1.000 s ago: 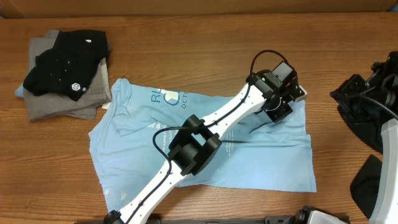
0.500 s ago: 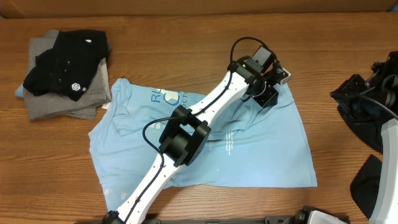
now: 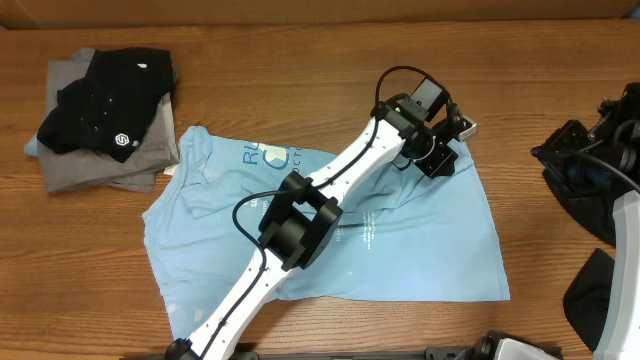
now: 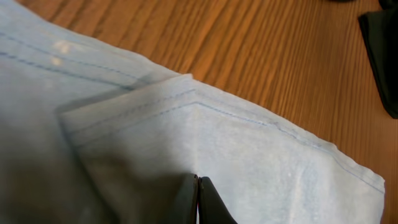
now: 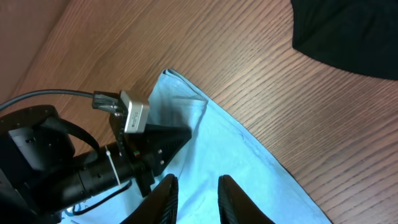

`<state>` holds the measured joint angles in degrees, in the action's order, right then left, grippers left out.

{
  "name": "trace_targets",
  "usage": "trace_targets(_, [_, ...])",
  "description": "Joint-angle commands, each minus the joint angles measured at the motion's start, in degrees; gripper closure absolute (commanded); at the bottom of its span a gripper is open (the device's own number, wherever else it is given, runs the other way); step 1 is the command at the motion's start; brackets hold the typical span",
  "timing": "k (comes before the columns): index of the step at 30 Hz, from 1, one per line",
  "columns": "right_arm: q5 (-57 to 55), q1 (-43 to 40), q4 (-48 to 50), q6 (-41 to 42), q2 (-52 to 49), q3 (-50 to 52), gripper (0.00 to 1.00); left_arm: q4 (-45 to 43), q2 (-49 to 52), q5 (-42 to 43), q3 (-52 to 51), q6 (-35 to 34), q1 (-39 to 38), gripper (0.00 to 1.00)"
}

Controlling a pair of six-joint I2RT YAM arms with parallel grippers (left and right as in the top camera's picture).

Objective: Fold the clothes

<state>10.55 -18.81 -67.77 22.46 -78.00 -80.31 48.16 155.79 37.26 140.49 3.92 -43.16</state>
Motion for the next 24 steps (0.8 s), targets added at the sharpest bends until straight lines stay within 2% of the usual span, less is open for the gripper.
trace_targets(1, [-0.7, -0.2, 0.1, -0.3, 0.6, -1.1, 0.75, 0.2, -0.5, 1.7, -0.3, -0.3, -1.5, 0.96])
trace_targets(3, [-0.7, -0.2, 0.0, -0.3, 0.6, -1.1, 0.75, 1.2, -0.8, -0.4, 0.3, -0.3, -1.5, 0.96])
trace_targets(6, [-0.7, -0.2, -0.1, -0.4, 0.6, -1.1, 0.75, 1.8, -1.5, -3.3, 1.6, -0.3, -0.7, 0.90])
trace_targets(13, [-0.7, -0.2, 0.0, -0.4, 0.6, -1.1, 0.75, 1.8, -1.7, -3.1, 3.2, -2.3, 2.1, 0.83])
trace_targets(15, [-0.7, -0.2, 0.1, -0.4, 0.6, -1.1, 0.75, 1.7, -1.7, -3.1, 3.0, -2.3, 2.4, 0.76])
trace_targets(17, [-0.7, -0.2, 0.1, -0.4, 0.6, -1.1, 0.75, 1.7, -1.7, -3.2, 2.9, -2.2, 2.4, 0.58])
trace_targets(19, [-0.7, -0.2, 0.1, -0.4, 0.6, -1.1, 0.75, 1.4, -1.4, -3.2, 2.9, -2.2, 2.4, 0.48])
trace_targets(21, [-0.7, -0.2, 0.1, -0.3, 0.6, -1.1, 0.75, 1.0, -1.2, -3.4, 2.4, -2.2, 2.4, 0.45])
trace_targets(24, [-0.7, -0.2, 0.0, -0.3, 0.6, -1.1, 0.75, 1.2, -0.4, -3.8, 2.1, -2.3, 2.4, 0.47])
